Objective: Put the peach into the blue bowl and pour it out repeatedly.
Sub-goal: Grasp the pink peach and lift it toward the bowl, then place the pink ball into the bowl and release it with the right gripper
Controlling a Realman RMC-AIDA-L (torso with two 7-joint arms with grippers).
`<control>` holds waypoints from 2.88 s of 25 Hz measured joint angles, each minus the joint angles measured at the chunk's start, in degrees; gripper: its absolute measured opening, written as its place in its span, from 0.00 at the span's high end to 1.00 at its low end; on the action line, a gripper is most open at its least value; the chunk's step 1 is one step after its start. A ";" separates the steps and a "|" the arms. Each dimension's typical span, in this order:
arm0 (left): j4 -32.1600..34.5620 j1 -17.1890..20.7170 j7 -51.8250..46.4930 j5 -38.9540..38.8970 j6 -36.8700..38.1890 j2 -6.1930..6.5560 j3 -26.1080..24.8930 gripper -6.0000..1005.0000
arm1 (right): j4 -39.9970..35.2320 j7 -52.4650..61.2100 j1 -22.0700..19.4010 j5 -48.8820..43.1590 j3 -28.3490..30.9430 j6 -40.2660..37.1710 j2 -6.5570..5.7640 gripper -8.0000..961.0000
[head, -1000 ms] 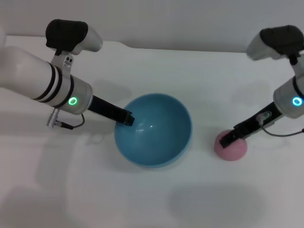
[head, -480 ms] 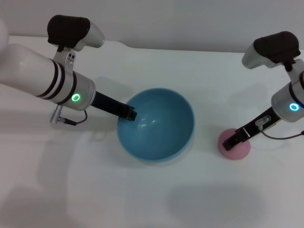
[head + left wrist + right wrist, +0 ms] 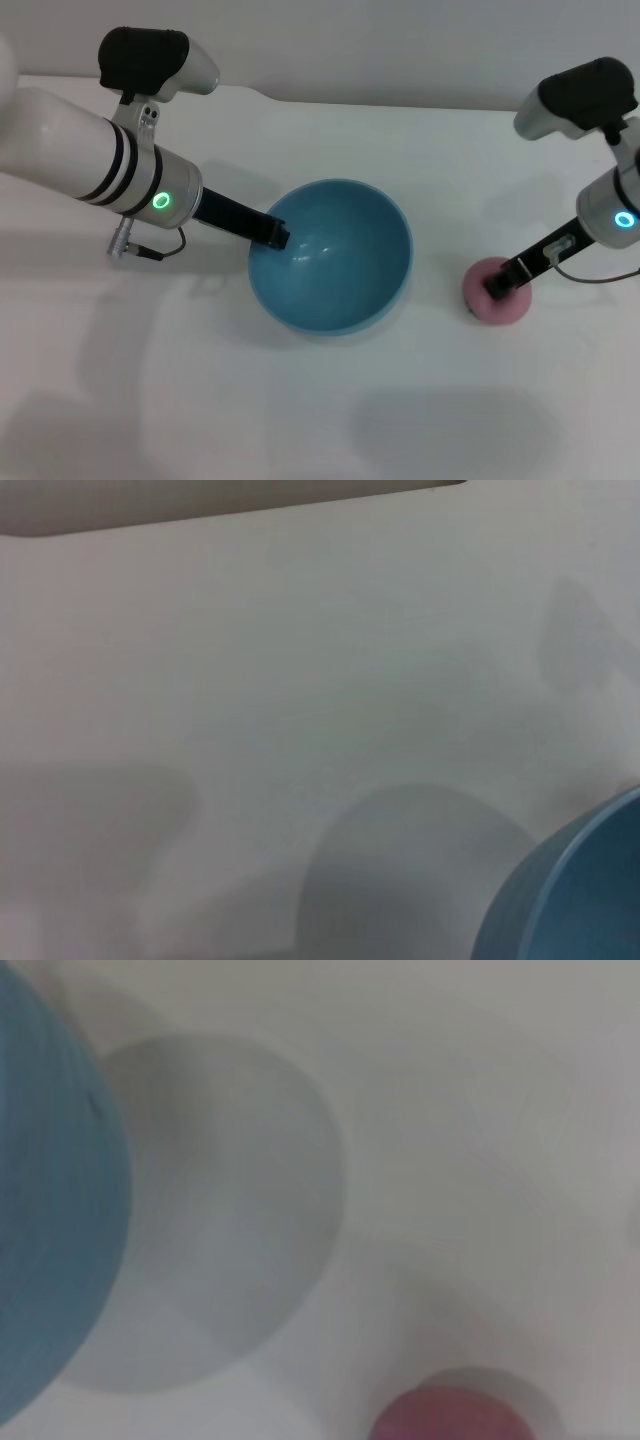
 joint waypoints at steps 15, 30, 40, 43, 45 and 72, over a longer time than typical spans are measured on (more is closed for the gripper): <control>-0.44 -1.20 -0.32 0.42 2.11 -0.08 2.17 1.00 | -15.64 -12.41 -7.17 13.96 11.67 -11.30 -0.32 0.79; -0.62 -1.79 -3.86 0.46 -1.23 -0.33 6.73 1.00 | -24.63 -15.52 -7.09 28.80 5.69 -16.77 -0.10 0.88; -0.52 -2.54 -3.91 0.45 -3.46 -0.33 6.77 0.99 | -16.42 -15.42 -5.89 28.31 -1.25 -13.62 -0.18 0.93; -0.46 -2.73 -3.91 0.45 -3.59 -0.33 6.78 0.99 | -16.31 -15.18 -5.89 28.23 -2.92 -13.32 -0.19 0.88; -0.44 -2.83 -3.91 0.45 -3.62 -0.33 6.74 0.99 | -16.35 -15.04 -5.83 28.05 -3.27 -13.16 -0.21 0.85; -0.52 -3.68 -4.08 0.01 -3.68 -0.33 6.77 0.99 | -20.62 -14.89 -4.99 24.19 -2.95 -12.50 -0.19 0.44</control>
